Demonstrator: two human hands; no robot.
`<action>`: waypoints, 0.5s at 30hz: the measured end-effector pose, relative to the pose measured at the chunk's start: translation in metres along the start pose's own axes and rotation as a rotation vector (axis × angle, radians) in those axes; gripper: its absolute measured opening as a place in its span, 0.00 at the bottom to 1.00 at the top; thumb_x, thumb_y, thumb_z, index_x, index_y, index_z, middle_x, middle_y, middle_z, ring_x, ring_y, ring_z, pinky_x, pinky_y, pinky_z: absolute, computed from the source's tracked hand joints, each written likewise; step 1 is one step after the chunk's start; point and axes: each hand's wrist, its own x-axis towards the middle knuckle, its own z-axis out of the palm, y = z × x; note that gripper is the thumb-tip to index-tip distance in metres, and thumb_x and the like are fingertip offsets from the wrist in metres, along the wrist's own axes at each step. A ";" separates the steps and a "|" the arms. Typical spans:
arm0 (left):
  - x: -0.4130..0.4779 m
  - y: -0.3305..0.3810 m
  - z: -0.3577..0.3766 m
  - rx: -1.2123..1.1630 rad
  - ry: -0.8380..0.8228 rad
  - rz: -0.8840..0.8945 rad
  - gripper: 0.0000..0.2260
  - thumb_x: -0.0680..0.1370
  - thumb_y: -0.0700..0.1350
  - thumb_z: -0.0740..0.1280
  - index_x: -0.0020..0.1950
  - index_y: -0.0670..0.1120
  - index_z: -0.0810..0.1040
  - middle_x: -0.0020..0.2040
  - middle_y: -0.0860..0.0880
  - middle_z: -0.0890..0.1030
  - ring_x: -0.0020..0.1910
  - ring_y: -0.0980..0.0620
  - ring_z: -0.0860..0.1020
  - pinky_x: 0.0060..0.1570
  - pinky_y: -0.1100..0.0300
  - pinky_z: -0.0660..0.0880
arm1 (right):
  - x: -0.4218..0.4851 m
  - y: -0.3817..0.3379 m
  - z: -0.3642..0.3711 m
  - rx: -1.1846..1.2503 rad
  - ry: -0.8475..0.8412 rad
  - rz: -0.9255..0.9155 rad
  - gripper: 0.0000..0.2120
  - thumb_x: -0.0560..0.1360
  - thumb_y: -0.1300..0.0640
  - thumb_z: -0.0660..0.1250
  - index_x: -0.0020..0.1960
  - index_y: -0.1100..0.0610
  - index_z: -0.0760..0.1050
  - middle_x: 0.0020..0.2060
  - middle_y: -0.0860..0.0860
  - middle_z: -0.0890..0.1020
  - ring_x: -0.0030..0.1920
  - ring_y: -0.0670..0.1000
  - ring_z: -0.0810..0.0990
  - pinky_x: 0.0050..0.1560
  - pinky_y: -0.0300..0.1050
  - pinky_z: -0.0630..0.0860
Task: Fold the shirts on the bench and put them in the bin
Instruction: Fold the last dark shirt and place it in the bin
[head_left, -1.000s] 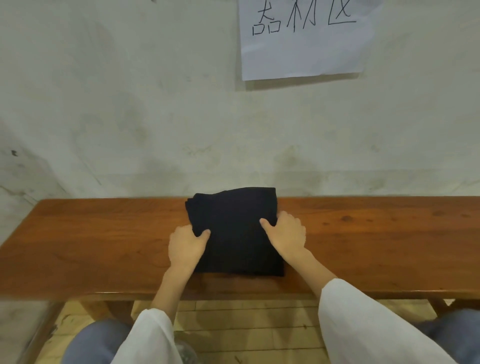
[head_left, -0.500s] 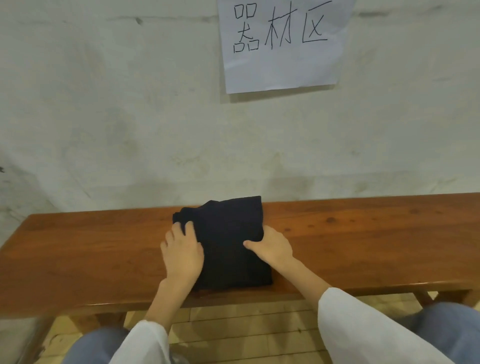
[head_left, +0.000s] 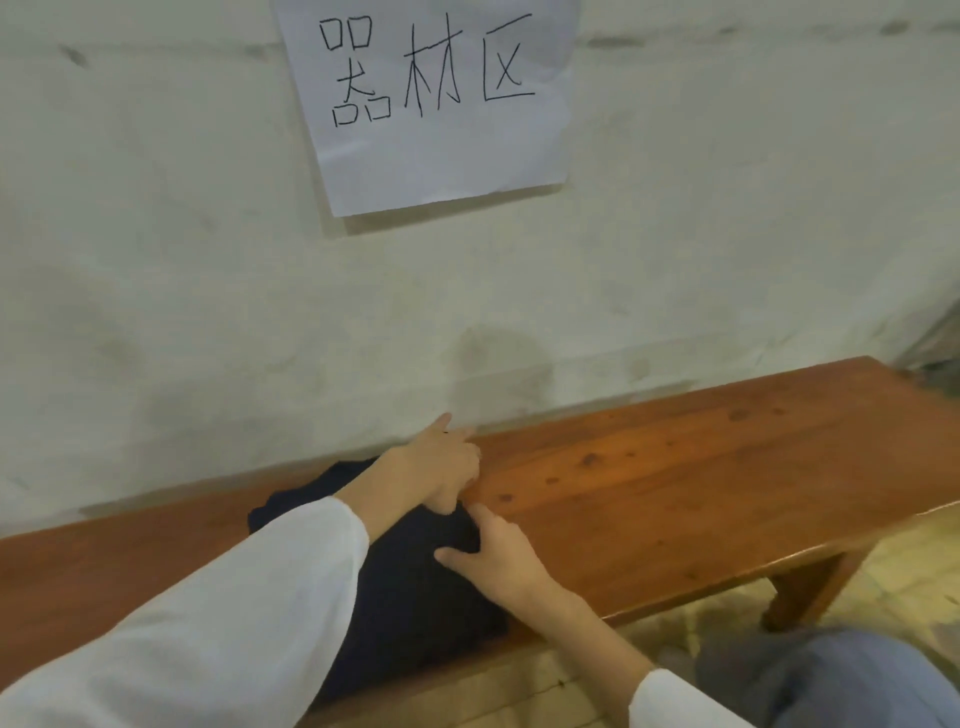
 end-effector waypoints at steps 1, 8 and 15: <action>0.000 -0.004 0.000 -0.023 0.013 0.003 0.06 0.73 0.41 0.63 0.48 0.47 0.77 0.62 0.50 0.76 0.73 0.48 0.62 0.74 0.44 0.43 | 0.000 0.002 -0.004 0.032 -0.021 0.014 0.18 0.74 0.50 0.69 0.61 0.55 0.73 0.53 0.47 0.80 0.52 0.46 0.79 0.46 0.38 0.76; -0.012 -0.003 -0.026 -0.249 0.149 -0.071 0.03 0.71 0.41 0.62 0.42 0.47 0.70 0.34 0.52 0.70 0.39 0.48 0.74 0.43 0.55 0.71 | -0.004 0.013 -0.048 0.040 0.049 0.060 0.09 0.77 0.53 0.66 0.50 0.59 0.78 0.46 0.51 0.83 0.46 0.50 0.82 0.43 0.44 0.77; 0.001 0.054 -0.092 -0.218 0.420 -0.030 0.06 0.75 0.42 0.61 0.48 0.47 0.64 0.32 0.52 0.66 0.31 0.51 0.66 0.30 0.57 0.60 | -0.045 0.051 -0.139 -0.088 0.333 0.059 0.08 0.78 0.56 0.63 0.56 0.55 0.76 0.50 0.51 0.81 0.52 0.53 0.79 0.50 0.47 0.76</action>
